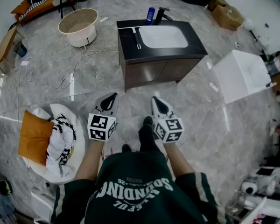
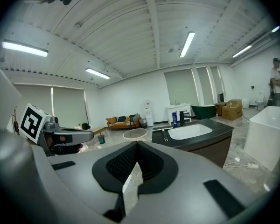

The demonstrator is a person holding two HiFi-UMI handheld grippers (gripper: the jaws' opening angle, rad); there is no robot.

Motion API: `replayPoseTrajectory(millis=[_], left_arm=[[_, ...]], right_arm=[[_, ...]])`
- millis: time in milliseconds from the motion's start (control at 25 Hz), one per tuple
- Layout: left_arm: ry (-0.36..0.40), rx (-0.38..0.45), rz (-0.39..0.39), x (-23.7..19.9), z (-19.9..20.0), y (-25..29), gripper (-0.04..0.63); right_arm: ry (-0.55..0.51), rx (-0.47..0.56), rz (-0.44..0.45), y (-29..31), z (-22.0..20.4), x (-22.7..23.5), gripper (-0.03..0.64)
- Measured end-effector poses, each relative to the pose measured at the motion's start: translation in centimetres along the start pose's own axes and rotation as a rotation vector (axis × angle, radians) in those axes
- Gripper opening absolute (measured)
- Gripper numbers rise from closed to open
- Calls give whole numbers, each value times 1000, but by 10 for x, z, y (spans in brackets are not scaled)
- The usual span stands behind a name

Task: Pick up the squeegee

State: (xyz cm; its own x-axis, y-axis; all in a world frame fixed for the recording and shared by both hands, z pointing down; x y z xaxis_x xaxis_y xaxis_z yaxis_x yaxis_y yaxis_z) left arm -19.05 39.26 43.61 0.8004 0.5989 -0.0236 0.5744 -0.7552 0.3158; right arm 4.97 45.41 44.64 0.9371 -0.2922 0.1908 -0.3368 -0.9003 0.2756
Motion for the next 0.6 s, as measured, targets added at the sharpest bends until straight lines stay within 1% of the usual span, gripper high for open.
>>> replayPoseTrajectory(millis=[280, 480, 600], left_arm=[[4, -22, -3, -7, 3, 35, 2], [3, -42, 11, -20, 11, 77, 2], [-3, -50, 17, -27, 20, 111, 2]], right_arm=[[16, 4, -5, 27, 2, 26, 0], [19, -12, 11, 64, 11, 55, 0], [20, -21, 27, 94, 22, 80, 0]])
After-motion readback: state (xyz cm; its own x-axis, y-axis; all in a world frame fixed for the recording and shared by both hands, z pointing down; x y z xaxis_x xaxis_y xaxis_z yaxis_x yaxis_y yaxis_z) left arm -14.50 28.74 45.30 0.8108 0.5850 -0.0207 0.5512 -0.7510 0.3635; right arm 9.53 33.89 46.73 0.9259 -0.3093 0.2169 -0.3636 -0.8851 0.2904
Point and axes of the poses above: the fingertips, and each gripper's own axes: y forward along the fingers, x to its right, z out of its top, the point moved 9 cm from there along -y, backward along the fingers, and after that the axes turned 5 degrees about z, right-handed, at the moved point
